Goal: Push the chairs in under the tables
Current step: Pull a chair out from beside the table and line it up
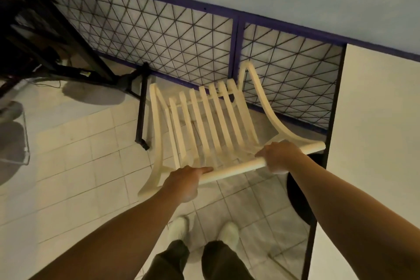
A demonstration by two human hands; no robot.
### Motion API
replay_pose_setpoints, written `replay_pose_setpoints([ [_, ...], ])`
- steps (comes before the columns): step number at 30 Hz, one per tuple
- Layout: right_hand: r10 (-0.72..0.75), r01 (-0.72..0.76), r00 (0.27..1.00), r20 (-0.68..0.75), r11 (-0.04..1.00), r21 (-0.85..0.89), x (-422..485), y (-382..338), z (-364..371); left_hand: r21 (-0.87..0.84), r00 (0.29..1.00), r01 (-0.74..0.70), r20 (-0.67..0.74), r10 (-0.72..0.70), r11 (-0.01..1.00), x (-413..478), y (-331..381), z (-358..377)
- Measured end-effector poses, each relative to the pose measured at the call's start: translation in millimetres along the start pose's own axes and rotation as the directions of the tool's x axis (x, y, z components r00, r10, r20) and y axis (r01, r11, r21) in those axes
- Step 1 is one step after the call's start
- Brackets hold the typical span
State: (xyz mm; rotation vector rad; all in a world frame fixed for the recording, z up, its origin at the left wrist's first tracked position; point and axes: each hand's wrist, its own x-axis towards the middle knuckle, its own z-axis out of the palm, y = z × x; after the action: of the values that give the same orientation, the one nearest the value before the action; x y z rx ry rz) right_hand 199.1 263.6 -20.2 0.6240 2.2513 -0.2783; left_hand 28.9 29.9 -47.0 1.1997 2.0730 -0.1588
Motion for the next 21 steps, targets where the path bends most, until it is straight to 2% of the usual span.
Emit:
replay_pose_setpoints([
  [5,-0.005,0.003,0.995,-0.104,1.000,-0.023,-15.7,-7.4,4.6,-0.002,1.000,-0.006,0.013,0.006,1.000,-0.7,-1.2,0.5],
  [21,0.163,-0.145,0.985,-0.053,0.958,0.248,-47.8,-106.9,34.2,0.169,0.972,-0.226,0.105,0.211,0.959,-17.8,-81.0,-27.2],
])
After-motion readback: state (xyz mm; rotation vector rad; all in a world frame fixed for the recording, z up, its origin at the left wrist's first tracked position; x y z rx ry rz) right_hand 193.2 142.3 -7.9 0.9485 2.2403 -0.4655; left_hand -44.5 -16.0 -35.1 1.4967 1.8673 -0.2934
